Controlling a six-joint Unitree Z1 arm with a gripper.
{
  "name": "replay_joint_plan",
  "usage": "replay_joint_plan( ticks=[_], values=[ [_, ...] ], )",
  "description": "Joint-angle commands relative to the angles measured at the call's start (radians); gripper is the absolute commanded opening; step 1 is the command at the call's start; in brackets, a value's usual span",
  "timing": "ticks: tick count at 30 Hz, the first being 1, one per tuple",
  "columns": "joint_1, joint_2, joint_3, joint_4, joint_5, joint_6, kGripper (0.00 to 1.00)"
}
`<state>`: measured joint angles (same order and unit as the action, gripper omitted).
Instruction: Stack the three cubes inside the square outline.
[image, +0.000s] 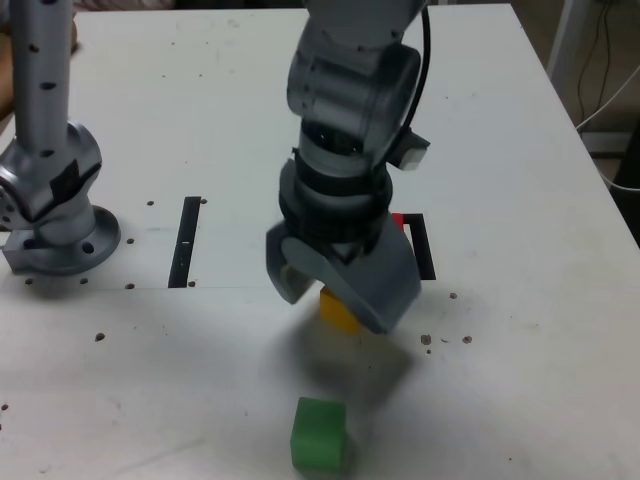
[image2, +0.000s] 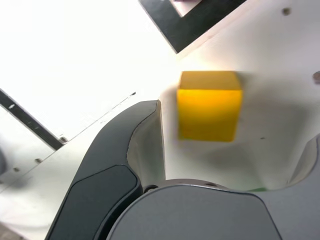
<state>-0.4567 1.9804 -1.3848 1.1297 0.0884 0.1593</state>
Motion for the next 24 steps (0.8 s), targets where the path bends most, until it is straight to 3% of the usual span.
replay_joint_plan(
  ticks=[1, 12, 24],
  values=[
    [0.0, 0.012, 0.01, -0.009, 0.0, -0.005, 0.99],
    [0.0, 0.021, 0.048, -0.027, 0.008, -0.008, 0.95],
    [0.0, 0.04, 0.05, -0.034, 0.013, -0.017, 0.68]
  ],
)
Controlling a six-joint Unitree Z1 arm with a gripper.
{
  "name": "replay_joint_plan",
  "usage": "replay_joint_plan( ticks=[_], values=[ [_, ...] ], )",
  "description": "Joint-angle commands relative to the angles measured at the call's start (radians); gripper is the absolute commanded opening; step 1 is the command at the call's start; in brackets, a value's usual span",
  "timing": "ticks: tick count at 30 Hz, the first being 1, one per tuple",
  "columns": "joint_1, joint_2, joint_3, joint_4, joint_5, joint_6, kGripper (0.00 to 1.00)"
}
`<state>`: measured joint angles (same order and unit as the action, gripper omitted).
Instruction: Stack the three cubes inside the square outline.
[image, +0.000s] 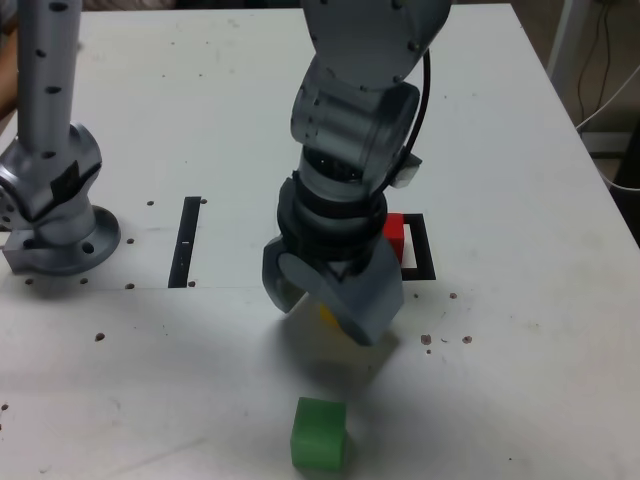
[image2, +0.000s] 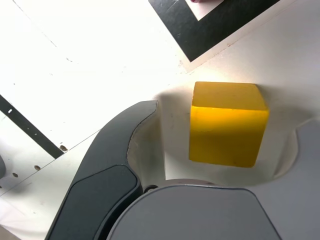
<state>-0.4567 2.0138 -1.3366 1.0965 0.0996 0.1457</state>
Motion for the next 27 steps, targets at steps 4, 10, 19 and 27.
replay_joint_plan(
  ticks=[4, 10, 19, 27],
  values=[
    [0.0, 0.007, 0.001, -0.003, 0.006, -0.008, 0.55],
    [0.0, 0.007, -0.007, -0.019, 0.01, -0.008, 0.43],
    [0.0, 0.022, -0.027, -0.038, 0.005, -0.009, 0.33],
    [0.002, 0.038, -0.031, -0.025, 0.008, -0.01, 0.33]
  ],
)
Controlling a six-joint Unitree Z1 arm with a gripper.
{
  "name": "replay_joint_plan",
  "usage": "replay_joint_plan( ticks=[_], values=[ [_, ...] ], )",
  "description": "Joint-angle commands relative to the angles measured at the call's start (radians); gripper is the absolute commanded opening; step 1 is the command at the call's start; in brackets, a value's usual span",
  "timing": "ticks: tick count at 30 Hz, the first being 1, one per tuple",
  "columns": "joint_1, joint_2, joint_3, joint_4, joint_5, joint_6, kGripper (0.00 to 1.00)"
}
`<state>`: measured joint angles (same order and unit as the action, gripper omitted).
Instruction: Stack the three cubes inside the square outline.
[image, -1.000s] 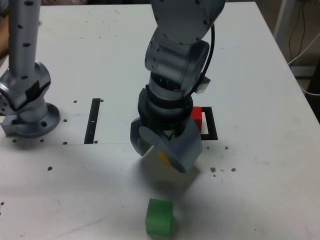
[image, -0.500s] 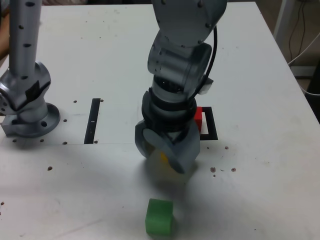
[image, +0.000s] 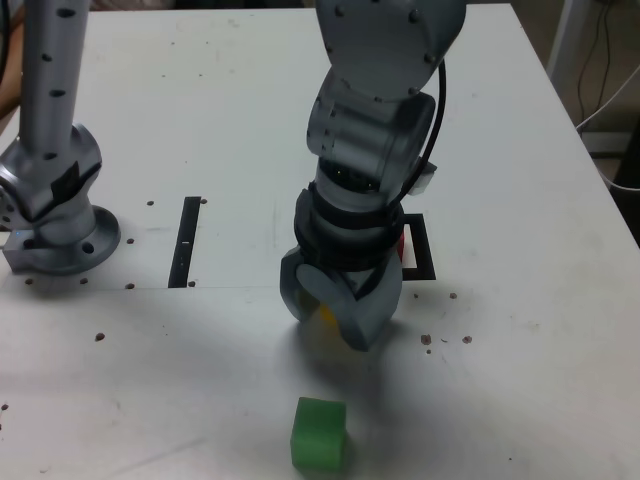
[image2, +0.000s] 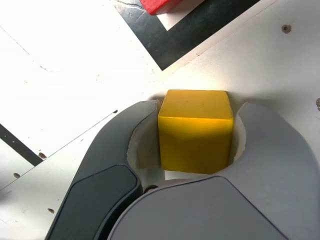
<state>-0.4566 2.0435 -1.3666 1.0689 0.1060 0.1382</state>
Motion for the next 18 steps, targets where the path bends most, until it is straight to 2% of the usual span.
replay_joint_plan(
  ticks=[1, 6, 14, 18],
  values=[
    [0.002, 0.009, -0.001, 0.003, 0.003, -0.003, 0.33],
    [0.002, 0.009, -0.006, 0.007, 0.013, -0.003, 0.31],
    [0.002, -0.005, -0.004, 0.007, 0.027, -0.008, 0.16],
    [0.002, -0.047, 0.003, 0.008, 0.03, -0.016, 0.12]
  ],
)
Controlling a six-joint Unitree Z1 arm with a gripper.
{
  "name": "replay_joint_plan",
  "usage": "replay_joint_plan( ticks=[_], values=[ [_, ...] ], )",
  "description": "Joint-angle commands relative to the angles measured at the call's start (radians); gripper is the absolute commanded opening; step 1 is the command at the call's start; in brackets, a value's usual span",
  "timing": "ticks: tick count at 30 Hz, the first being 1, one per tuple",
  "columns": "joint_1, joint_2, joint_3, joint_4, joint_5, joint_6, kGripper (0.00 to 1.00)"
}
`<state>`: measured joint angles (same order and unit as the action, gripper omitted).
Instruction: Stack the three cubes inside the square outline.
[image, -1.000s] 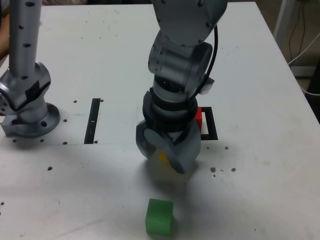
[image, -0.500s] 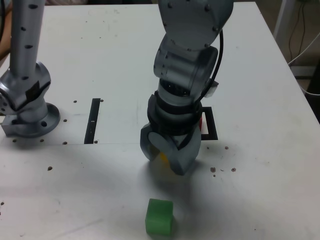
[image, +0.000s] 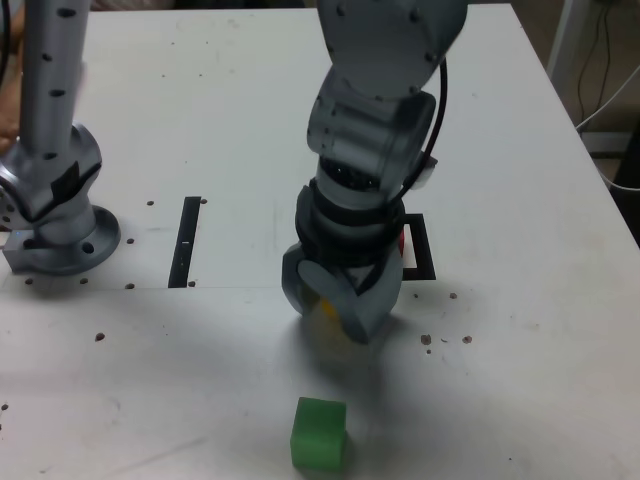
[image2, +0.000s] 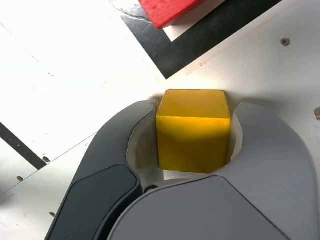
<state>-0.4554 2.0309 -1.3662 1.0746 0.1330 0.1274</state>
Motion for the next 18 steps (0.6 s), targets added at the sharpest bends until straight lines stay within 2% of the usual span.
replay_joint_plan(
  ticks=[1, 10, 18],
  values=[
    [0.001, -0.049, 0.003, 0.007, 0.004, -0.007, 0.12],
    [0.001, -0.137, -0.056, 0.114, 0.007, -0.044, 0.12],
    [0.029, -0.148, -0.253, 0.327, 0.013, -0.108, 0.09]
  ],
)
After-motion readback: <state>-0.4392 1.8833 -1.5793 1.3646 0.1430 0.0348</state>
